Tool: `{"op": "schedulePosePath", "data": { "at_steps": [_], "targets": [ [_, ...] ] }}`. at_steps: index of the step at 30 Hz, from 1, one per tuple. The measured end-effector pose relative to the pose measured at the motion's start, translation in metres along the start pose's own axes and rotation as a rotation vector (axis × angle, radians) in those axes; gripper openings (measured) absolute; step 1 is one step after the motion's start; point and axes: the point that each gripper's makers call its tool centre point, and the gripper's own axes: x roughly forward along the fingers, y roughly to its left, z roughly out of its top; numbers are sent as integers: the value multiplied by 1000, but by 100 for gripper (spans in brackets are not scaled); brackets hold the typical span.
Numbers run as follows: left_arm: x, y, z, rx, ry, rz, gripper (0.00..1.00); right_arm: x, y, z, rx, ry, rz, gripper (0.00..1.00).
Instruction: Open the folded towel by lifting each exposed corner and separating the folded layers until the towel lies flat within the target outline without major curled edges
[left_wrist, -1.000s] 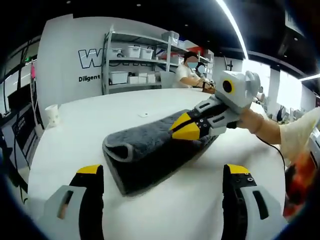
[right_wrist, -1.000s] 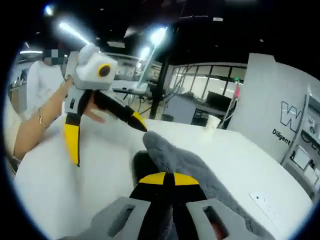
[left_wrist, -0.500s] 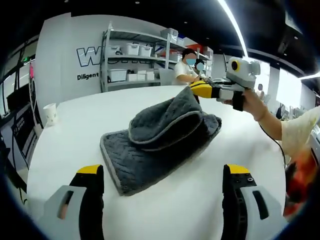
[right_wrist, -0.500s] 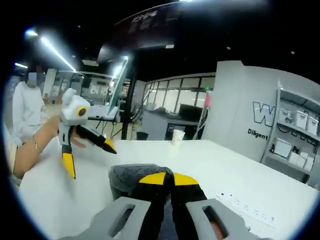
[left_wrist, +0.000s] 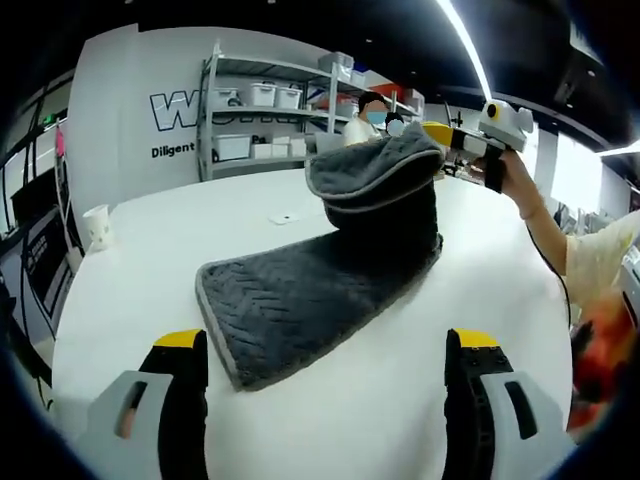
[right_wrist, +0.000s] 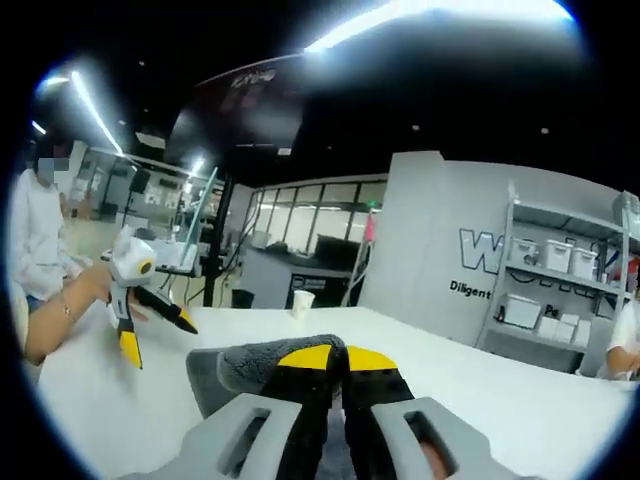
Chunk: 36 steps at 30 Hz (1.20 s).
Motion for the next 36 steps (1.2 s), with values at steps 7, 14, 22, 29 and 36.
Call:
{"op": "schedulePosePath", "data": {
  "at_steps": [7,14,22,29,36],
  "targets": [
    [1,-1,-1,0,5,-1,97,-30,-33,7,-7,-23,-83,0],
    [2,-1,-1,8,10,2,97,-65,-64,9,-15,-32,-173,0],
    [3,1,-1,13,16,0,97,-98,-100,15,-17,-51,-265,0],
    [4,1,-3,10,23,-1,97,-124,-131,6,-28,-36,-351,0],
    [5,3,-4,9,25,-1,97,-151,-159,-7,-14,-18,-435,0]
  ]
}}
